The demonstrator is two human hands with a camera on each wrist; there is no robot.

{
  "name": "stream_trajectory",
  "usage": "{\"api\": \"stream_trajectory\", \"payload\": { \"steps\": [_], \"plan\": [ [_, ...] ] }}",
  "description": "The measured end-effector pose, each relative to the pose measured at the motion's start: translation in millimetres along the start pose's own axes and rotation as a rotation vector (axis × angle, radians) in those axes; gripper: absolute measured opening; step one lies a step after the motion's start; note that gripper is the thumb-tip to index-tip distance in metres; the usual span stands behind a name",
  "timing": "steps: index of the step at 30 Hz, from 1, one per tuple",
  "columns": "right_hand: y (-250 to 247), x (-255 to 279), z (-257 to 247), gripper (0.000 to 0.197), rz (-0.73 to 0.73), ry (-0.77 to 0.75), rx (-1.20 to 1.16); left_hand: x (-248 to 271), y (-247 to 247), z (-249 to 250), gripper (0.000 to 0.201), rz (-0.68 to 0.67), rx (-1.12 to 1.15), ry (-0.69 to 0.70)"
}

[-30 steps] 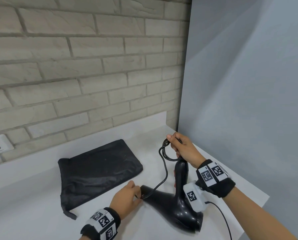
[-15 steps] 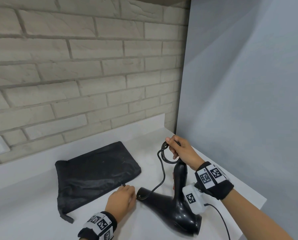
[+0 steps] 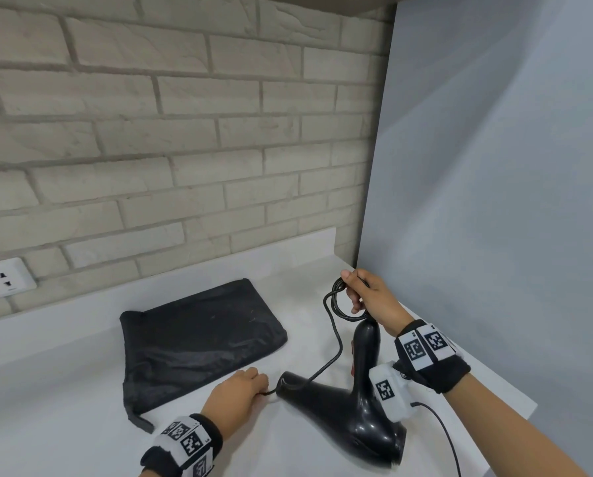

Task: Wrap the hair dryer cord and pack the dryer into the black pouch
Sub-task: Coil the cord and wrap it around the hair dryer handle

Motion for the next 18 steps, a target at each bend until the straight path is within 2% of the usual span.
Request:
{"api": "stream_trajectory", "payload": {
  "steps": [3, 6, 9, 11, 12, 14, 18],
  "plan": [
    [-1.0, -1.5, 2.5, 0.024, 0.011, 0.012, -0.015, 5.7, -33.9, -10.4, 0.008, 0.22, 0.378, -0.055],
    [-0.1, -1.2, 2.1, 0.025, 0.011, 0.017, -0.027, 8.8, -64.0, -35.3, 0.014, 0.459, 0.916, -0.278],
    [1.6, 0.2, 0.8, 0.027, 0.01, 0.015, -0.035, 7.2, -60.0, -46.6, 0.012, 0.521, 1.43, -0.51],
    [2.9, 0.7, -0.4, 0.027, 0.008, 0.013, -0.037, 3.5, -44.4, -43.4, 0.01, 0.494, 1.628, -0.628],
    [3.3, 1.2, -0.9, 0.027, 0.008, 0.014, -0.037, 1.7, -36.5, -38.5, 0.011, 0.467, 1.672, -0.677],
    [3.6, 2.5, -2.2, 0.028, 0.009, 0.012, -0.038, -2.7, -23.5, -27.7, 0.015, 0.401, 1.62, -0.732],
    [3.9, 4.1, -4.1, 0.029, 0.009, 0.003, -0.03, -16.0, -19.9, 7.3, 0.019, 0.251, 1.449, -0.669]
  ]
}}
Point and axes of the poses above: each hand's wrist, its own x-axis away from the middle knuckle, its own y-axis out of the palm, z = x × y, the point moved 9 cm from there along -x, towards the middle knuckle, and after that the axes turned 2 degrees about -y, right-handed, at the moved point
